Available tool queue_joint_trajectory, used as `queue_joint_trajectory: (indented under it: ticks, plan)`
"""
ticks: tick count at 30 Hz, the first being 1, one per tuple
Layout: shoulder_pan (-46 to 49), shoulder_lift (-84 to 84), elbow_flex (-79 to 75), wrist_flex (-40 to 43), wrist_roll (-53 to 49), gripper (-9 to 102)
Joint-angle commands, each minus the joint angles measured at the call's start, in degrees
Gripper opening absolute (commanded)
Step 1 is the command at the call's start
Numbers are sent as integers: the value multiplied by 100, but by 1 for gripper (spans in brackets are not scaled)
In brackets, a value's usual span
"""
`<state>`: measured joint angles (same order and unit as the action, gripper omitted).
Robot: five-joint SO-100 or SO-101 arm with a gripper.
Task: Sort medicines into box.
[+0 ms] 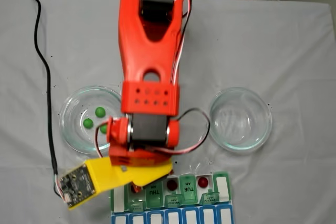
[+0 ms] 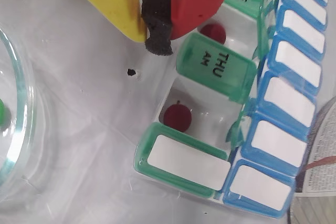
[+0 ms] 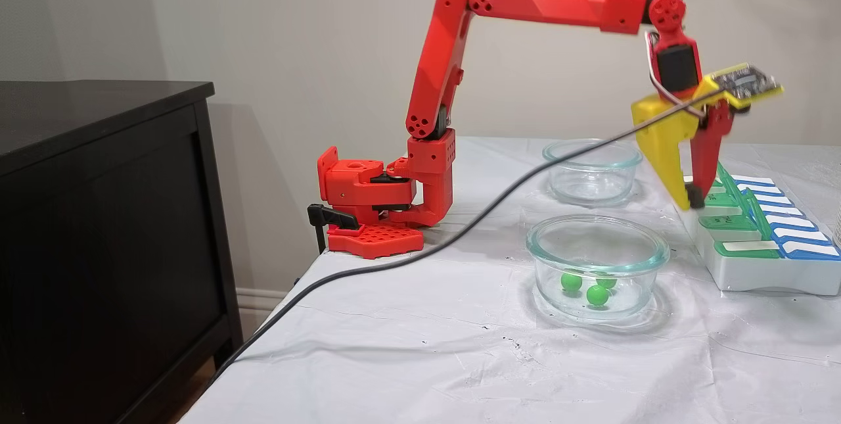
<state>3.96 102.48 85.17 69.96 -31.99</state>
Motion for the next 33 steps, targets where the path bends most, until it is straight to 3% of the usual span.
queue_joint_trajectory:
  ticks: [1,14,20,25,33]
  plan:
    - [62,1564,255,114,272,0]
    - [-738,5599,4649,-835,-9,0]
    - [-668,8024,6056,-211,-316,0]
    - [-659,8112,6653,0,-448,0]
    - [-615,8112,8323,-633,-316,0]
